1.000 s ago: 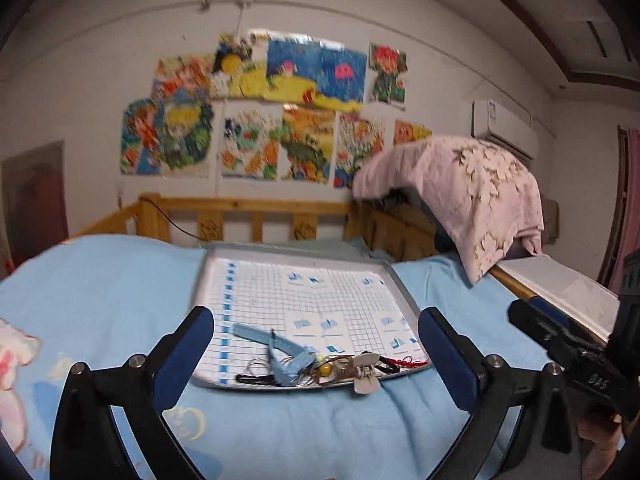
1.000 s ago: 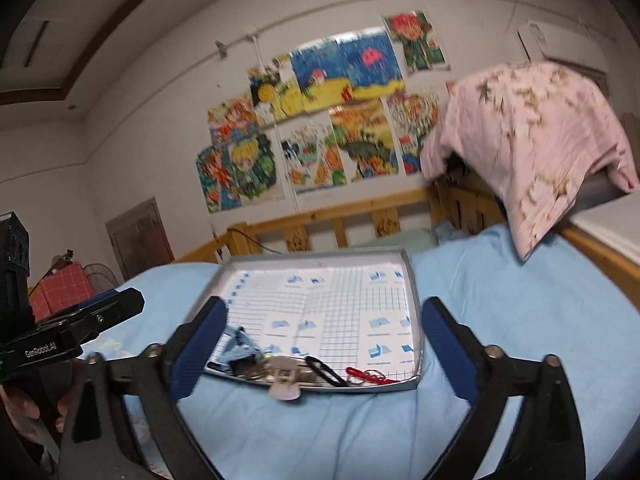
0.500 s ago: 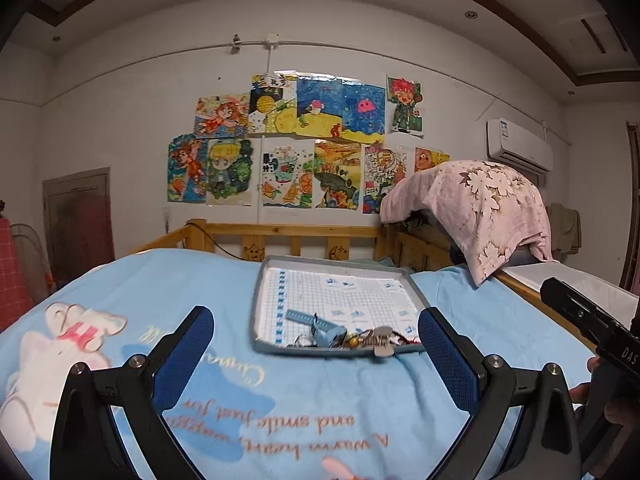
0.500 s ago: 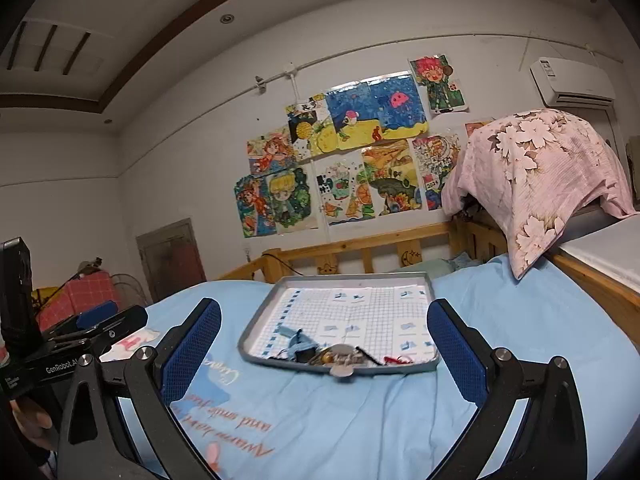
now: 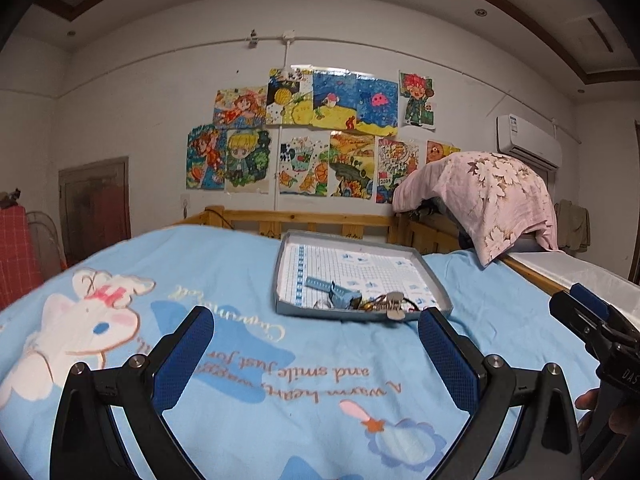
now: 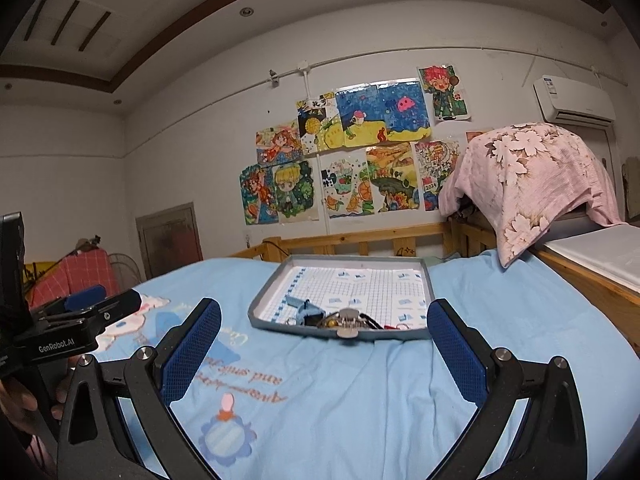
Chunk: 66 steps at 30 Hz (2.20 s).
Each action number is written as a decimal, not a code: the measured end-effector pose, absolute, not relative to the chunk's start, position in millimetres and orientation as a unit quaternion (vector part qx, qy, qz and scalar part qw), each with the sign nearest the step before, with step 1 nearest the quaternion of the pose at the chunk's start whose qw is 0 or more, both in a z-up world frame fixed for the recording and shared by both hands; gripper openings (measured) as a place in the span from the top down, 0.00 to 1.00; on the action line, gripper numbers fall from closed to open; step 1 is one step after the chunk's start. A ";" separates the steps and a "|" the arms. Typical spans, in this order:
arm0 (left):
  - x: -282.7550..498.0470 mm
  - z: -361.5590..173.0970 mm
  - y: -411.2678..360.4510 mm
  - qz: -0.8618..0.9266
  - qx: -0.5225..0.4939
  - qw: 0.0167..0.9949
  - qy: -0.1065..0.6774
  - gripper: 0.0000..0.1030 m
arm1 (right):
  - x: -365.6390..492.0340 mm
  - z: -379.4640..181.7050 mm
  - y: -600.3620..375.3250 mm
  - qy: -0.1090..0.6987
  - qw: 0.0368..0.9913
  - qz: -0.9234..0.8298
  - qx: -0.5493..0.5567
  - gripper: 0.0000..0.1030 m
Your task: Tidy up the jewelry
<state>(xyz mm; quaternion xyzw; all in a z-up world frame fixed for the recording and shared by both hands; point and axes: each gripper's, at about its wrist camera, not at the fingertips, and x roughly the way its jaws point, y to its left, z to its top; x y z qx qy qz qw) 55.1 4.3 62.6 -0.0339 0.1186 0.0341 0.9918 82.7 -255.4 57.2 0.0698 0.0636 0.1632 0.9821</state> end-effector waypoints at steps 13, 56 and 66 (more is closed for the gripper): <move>63.5 30.1 2.3 0.049 -0.016 0.990 0.128 0.00 | 96.1 27.8 -244.5 0.105 0.982 0.148 0.045 0.01; 59.1 28.6 5.4 0.056 -0.018 0.991 0.123 0.00 | 87.7 24.6 -234.2 0.104 0.984 0.140 0.040 0.01; 59.3 27.9 4.6 0.056 -0.017 0.991 0.123 0.00 | 87.4 24.7 -234.1 0.104 0.984 0.140 0.040 0.01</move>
